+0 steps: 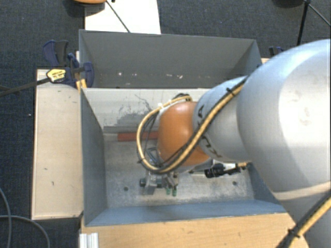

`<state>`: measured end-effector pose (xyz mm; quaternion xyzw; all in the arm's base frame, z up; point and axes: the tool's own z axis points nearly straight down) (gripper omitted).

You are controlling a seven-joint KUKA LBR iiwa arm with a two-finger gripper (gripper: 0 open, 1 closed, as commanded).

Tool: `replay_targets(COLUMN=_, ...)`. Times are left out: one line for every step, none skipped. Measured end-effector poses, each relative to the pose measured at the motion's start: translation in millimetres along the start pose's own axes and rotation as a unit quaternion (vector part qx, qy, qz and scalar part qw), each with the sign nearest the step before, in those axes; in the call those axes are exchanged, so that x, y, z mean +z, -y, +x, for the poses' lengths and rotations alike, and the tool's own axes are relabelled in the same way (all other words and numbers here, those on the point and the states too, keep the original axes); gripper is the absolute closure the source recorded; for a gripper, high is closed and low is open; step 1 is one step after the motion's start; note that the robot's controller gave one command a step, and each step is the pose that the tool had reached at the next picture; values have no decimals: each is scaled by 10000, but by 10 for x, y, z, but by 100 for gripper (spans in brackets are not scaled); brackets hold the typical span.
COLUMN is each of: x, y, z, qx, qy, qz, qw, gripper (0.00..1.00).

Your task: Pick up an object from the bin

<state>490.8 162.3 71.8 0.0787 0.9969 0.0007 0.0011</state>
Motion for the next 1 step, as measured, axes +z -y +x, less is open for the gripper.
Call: replay_targets(x=-87, y=-194, z=49, qx=-275, qy=0, qz=4, qw=9996, gripper=100)
